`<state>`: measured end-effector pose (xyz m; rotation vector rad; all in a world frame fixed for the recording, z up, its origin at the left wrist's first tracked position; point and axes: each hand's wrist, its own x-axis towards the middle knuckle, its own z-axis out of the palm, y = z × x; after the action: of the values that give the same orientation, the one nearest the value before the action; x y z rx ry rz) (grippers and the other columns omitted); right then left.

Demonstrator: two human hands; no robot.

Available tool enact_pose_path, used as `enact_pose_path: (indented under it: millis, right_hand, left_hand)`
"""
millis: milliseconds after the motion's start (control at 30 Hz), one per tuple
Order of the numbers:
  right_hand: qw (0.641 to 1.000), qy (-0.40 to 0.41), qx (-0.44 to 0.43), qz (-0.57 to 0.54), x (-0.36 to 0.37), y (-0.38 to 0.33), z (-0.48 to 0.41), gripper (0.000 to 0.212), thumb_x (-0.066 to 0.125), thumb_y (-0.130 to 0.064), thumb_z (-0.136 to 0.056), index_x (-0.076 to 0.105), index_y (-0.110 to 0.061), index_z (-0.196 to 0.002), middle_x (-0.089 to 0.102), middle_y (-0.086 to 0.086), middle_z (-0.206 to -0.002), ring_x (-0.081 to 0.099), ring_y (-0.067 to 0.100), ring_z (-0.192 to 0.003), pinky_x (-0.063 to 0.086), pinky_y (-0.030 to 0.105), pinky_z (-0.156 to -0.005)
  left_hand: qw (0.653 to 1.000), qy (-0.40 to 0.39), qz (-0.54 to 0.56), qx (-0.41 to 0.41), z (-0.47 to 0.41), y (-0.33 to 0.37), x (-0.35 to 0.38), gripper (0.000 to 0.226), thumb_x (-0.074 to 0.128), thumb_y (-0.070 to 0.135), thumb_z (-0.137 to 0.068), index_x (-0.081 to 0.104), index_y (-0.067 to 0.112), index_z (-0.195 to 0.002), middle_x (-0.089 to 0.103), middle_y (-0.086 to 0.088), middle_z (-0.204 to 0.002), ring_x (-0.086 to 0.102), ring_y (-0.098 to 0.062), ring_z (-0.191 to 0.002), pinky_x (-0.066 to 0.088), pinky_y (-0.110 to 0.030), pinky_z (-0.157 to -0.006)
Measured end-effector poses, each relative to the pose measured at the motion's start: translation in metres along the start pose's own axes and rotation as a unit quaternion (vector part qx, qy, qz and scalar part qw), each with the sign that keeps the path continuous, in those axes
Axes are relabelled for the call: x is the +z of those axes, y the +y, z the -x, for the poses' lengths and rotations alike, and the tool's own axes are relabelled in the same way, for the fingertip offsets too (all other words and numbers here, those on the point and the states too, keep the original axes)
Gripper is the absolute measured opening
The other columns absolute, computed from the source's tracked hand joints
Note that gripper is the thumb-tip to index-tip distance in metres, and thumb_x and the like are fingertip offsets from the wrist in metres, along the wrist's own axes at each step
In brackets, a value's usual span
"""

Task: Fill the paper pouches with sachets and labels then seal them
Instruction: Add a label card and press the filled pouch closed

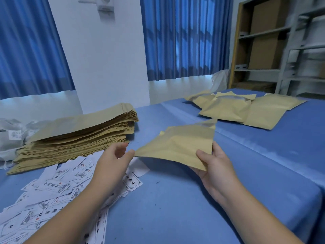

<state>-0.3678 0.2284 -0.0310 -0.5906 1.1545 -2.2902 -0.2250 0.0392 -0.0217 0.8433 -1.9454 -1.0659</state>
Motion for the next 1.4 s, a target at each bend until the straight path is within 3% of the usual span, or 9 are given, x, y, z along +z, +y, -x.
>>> enact_pose_path:
  millis: [133, 267, 433, 600, 733, 833, 933, 1033, 1400]
  right_hand:
    - [0.999, 0.012, -0.035, -0.03, -0.012, -0.012, -0.011, 0.042, 0.042, 0.007, -0.094, 0.059, -0.021, -0.12, 0.071, 0.0, -0.112, 0.07, 0.018, -0.095, 0.057, 0.028, -0.067]
    - [0.998, 0.009, -0.058, -0.038, -0.024, -0.031, -0.021, 0.045, 0.041, 0.008, -0.093, 0.058, -0.023, -0.12, 0.071, -0.001, -0.113, 0.07, 0.018, -0.096, 0.057, 0.028, -0.067]
    - [0.996, -0.025, -0.076, 0.041, -0.045, -0.055, -0.025, 0.055, 0.045, 0.014, -0.083, 0.058, -0.024, -0.121, 0.068, 0.005, -0.115, 0.067, 0.021, -0.096, 0.056, 0.035, -0.075]
    - [0.988, -0.025, -0.077, 0.133, -0.08, -0.088, -0.032, 0.074, 0.046, 0.015, -0.072, 0.054, -0.038, -0.123, 0.064, -0.001, -0.119, 0.066, 0.015, -0.093, 0.054, 0.034, -0.065]
    - [0.988, -0.003, -0.13, 0.078, -0.107, -0.121, -0.052, 0.072, 0.044, 0.022, -0.079, 0.05, -0.027, -0.131, 0.062, 0.007, -0.125, 0.066, 0.023, -0.097, 0.055, 0.033, -0.069]
    - [0.983, 0.103, -0.134, -0.072, -0.128, -0.144, -0.077, 0.075, 0.051, 0.015, -0.086, 0.029, -0.026, -0.144, 0.054, 0.011, -0.124, 0.065, 0.024, -0.105, 0.054, 0.026, -0.085]
    - [0.964, 0.234, -0.109, -0.064, -0.153, -0.148, -0.093, 0.05, 0.054, 0.009, -0.088, 0.035, -0.017, -0.126, 0.044, 0.009, -0.094, 0.054, 0.019, -0.089, 0.054, 0.018, -0.077]
    - [0.957, 0.282, -0.057, -0.033, -0.167, -0.13, -0.094, 0.032, 0.049, 0.011, -0.087, 0.048, 0.008, -0.119, 0.055, 0.03, -0.102, 0.063, 0.032, -0.098, 0.055, 0.03, -0.086]
    - [0.988, 0.123, 0.093, 0.017, -0.06, -0.046, -0.09, 0.011, 0.052, -0.01, -0.093, 0.057, -0.006, -0.102, 0.067, 0.009, -0.089, 0.072, 0.022, -0.066, 0.052, 0.027, -0.058]
  left_hand:
    - [0.958, -0.02, 0.241, -0.153, -0.007, 0.026, 0.022, 0.028, 0.068, 0.027, -0.089, 0.059, 0.014, -0.112, 0.06, -0.005, -0.115, 0.064, -0.019, -0.099, 0.051, -0.031, -0.085]
    - [0.858, -0.114, 0.427, -0.261, -0.006, 0.058, 0.051, 0.034, 0.066, 0.034, -0.087, 0.059, 0.008, -0.108, 0.066, -0.012, -0.106, 0.07, -0.027, -0.086, 0.059, -0.03, -0.061]
    - [0.832, -0.217, 0.432, -0.272, -0.005, 0.081, 0.104, 0.009, 0.058, 0.018, -0.092, 0.054, 0.017, -0.083, 0.052, 0.005, -0.056, 0.044, -0.006, -0.033, 0.029, -0.012, -0.03]
    - [0.79, -0.233, 0.487, -0.289, -0.004, 0.105, 0.164, 0.015, 0.05, 0.008, -0.095, 0.051, 0.015, -0.082, 0.049, 0.004, -0.049, 0.036, -0.004, -0.029, 0.029, -0.01, -0.029]
    - [0.76, -0.232, 0.55, -0.258, -0.016, 0.145, 0.209, 0.007, 0.052, 0.005, -0.096, 0.057, 0.006, -0.092, 0.06, -0.005, -0.074, 0.058, -0.01, -0.042, 0.048, -0.016, -0.039]
    - [0.712, -0.231, 0.619, -0.239, -0.025, 0.18, 0.239, 0.026, 0.052, 0.009, -0.097, 0.052, -0.003, -0.12, 0.054, -0.016, -0.124, 0.07, -0.03, -0.088, 0.058, -0.033, -0.078]
    - [0.72, -0.259, 0.588, -0.263, -0.024, 0.183, 0.257, 0.046, 0.053, 0.022, -0.098, 0.039, 0.01, -0.14, 0.031, -0.018, -0.151, 0.057, -0.04, -0.116, 0.049, -0.044, -0.096]
    - [0.739, -0.284, 0.545, -0.278, -0.019, 0.16, 0.257, 0.041, 0.054, 0.026, -0.095, 0.046, 0.013, -0.134, 0.04, -0.017, -0.143, 0.066, -0.038, -0.103, 0.053, -0.044, -0.085]
    - [0.845, -0.203, 0.416, -0.268, -0.031, 0.095, 0.145, 0.014, 0.053, 0.022, -0.089, 0.066, 0.016, -0.091, 0.065, 0.001, -0.078, 0.061, -0.015, -0.063, 0.041, -0.027, -0.059]
